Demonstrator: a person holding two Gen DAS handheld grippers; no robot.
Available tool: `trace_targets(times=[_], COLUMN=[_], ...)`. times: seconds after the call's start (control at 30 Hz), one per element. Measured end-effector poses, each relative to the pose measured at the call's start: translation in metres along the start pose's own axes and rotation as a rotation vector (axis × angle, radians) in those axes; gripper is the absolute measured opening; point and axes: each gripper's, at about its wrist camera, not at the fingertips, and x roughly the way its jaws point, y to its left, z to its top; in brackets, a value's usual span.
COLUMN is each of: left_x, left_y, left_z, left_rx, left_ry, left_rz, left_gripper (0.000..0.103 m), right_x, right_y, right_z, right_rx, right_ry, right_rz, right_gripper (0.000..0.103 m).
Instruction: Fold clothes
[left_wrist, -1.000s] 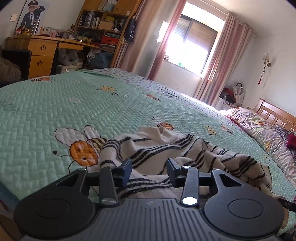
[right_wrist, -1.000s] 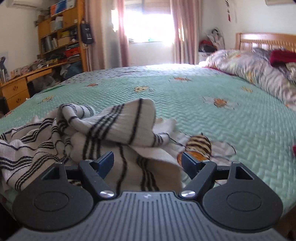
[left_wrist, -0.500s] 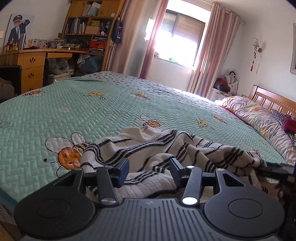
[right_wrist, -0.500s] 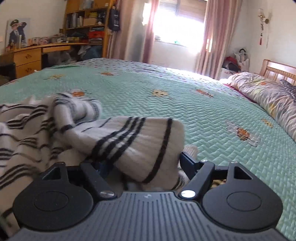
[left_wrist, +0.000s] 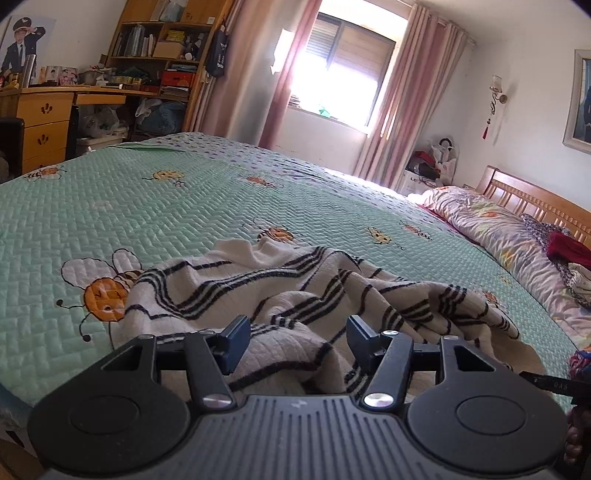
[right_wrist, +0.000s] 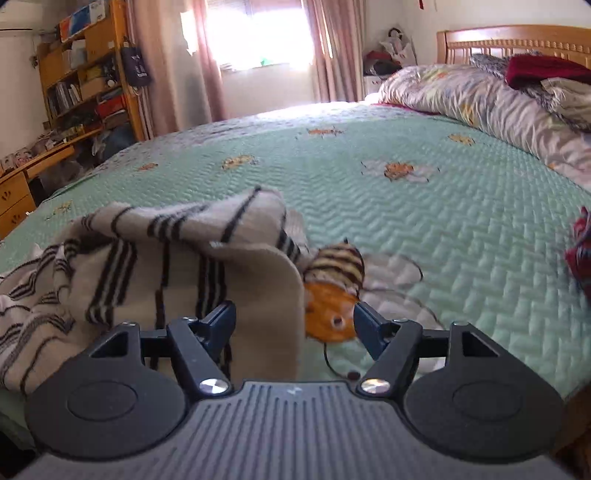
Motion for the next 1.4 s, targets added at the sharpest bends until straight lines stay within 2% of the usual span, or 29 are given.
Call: trace_targets(times=[0.03,0.07,0.13,0.2,0.27,0.37,0.47,0.53,0.57,0.67,0.7,0.73,0.8,0.87,0.9,0.93,0.97,1.13,1.3,1.4], left_x=[0.002,0.002,-0.002,-0.006,-0.008,-0.007,-0.006,-0.002,-0.002,-0.009,-0.012,-0.015,-0.019,-0.016,-0.014,-0.011,-0.008,-0.002,-0.008,-0.011], left_y=[-0.003,-0.005,-0.004,-0.003,-0.001,0.002,0.004,-0.003,-0.008,-0.019,-0.021,-0.024,-0.021,-0.014,-0.010,-0.007,-0.006,-0.006,0.006,0.013], left_z=[-0.001,-0.002,-0.003,-0.005,-0.005,-0.004,-0.003,-0.002,-0.002,-0.002,-0.002,-0.002,-0.004,-0.007,-0.008,-0.008,-0.008,-0.007,-0.013,-0.019], left_rx=[0.009,0.013,0.011,0.005,-0.003,-0.019,-0.034,-0.018,0.003,0.054,0.069,0.082,0.076,0.038,0.017,0.000,-0.010,-0.002,-0.087,-0.184], left_ry=[0.006,0.007,0.006,0.005,0.006,0.014,0.022,0.038,0.038,0.024,0.017,0.010,0.002,0.011,0.016,0.020,0.022,0.028,0.058,0.098], left_rz=[-0.005,-0.005,0.000,0.012,0.023,0.038,0.053,0.043,0.041,0.040,0.040,0.040,0.047,0.044,0.039,0.036,0.034,0.026,0.003,-0.051], left_gripper=[0.060,0.060,0.060,0.060,0.061,0.062,0.062,0.062,0.062,0.062,0.064,0.066,0.067,0.067,0.067,0.067,0.067,0.067,0.067,0.068], right_x=[0.003,0.004,0.011,0.025,0.028,0.007,-0.001,0.015,0.030,0.086,0.104,0.108,0.115,0.106,0.095,0.084,0.073,0.007,-0.026,-0.027], right_y=[-0.003,-0.007,-0.028,-0.056,-0.073,-0.043,0.013,0.044,0.051,0.029,0.018,0.003,-0.026,-0.043,-0.044,-0.045,-0.046,-0.053,-0.009,0.012], right_z=[0.002,0.007,0.025,0.038,0.046,0.039,0.014,0.011,0.017,0.054,0.067,0.078,0.099,0.100,0.092,0.085,0.076,0.012,-0.014,-0.014], right_rx=[0.025,0.049,0.145,0.305,0.422,0.334,0.142,0.057,0.067,0.217,0.271,0.308,0.379,0.401,0.373,0.345,0.320,0.381,0.192,0.108], right_ry=[0.013,-0.011,-0.101,-0.088,-0.067,-0.094,-0.049,-0.046,-0.047,-0.055,-0.061,-0.075,-0.100,-0.076,-0.082,-0.088,-0.093,-0.158,-0.188,-0.202], right_rz=[-0.013,-0.018,-0.056,-0.164,-0.175,-0.007,0.222,0.301,0.307,0.231,0.196,0.145,0.043,-0.031,-0.065,-0.098,-0.129,-0.036,0.108,0.122], right_gripper=[0.067,0.064,0.064,0.064,0.059,0.059,0.059,0.059,0.059,0.058,0.051,0.038,0.027,0.028,0.032,0.041,0.043,0.047,0.059,0.064])
